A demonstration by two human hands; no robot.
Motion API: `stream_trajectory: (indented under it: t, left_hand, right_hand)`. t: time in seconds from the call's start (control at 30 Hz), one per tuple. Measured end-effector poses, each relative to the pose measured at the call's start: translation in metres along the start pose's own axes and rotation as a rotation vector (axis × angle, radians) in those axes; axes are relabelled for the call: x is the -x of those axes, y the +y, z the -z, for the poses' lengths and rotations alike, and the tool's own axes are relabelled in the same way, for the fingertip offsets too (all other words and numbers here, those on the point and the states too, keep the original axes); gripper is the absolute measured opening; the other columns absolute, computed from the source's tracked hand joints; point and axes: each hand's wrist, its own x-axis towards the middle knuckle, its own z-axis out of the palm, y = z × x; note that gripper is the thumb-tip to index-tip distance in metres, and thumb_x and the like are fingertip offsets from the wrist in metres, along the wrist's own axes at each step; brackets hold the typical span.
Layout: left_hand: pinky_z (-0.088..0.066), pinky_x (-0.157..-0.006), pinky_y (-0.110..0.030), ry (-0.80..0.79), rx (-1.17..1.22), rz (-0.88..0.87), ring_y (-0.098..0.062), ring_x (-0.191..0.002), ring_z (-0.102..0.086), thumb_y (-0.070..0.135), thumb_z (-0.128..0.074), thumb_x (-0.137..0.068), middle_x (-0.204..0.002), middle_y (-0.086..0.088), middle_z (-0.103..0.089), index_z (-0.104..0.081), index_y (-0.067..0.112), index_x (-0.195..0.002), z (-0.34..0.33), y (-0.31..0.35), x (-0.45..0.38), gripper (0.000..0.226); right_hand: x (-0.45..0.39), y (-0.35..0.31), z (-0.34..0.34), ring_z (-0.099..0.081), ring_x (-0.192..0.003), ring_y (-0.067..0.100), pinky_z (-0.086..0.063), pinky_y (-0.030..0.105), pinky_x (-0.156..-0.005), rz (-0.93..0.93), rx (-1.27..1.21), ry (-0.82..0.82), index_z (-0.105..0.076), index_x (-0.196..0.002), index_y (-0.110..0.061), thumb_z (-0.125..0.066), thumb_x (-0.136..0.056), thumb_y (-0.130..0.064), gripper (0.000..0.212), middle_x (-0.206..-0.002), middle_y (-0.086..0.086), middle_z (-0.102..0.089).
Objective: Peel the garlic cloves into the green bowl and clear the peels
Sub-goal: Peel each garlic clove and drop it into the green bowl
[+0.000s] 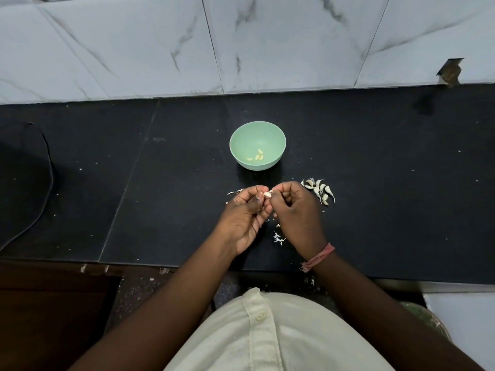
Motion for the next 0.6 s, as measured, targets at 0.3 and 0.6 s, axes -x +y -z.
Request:
stream_trajectory:
  t: [0.3,0.6]
  left_hand:
    - [-0.060,-0.077,-0.023,0.011,-0.008,0.007,-0.018,-0.085,-0.071,-0.006,-0.058,-0.093,-0.095,-0.014,-0.071,-0.067,0.000,-0.102,0.000,0.003,0.001,0.014]
    - [-0.060,-0.073,-0.024,0.026,-0.047,0.006,-0.015,-0.080,-0.072,-0.005,-0.058,-0.094,-0.089,-0.010,-0.075,-0.068,0.001,-0.108,0.009,0.002,-0.001,0.019]
  right_hand:
    - [-0.002,0.008,-0.002,-0.062,-0.065,0.010,-0.055,0.035,-0.062,0.121,0.178,0.032,-0.065,-0.086,-0.019,-0.069,-0.087,-0.016,0.005,-0.072,-0.006,-0.066]
    - [-0.013,0.008,-0.001,-0.063,-0.065,0.002,-0.055,0.025,-0.065,-0.016,0.085,0.080,-0.069,-0.087,-0.014,-0.067,-0.087,-0.009,0.005,-0.072,-0.008,-0.068]
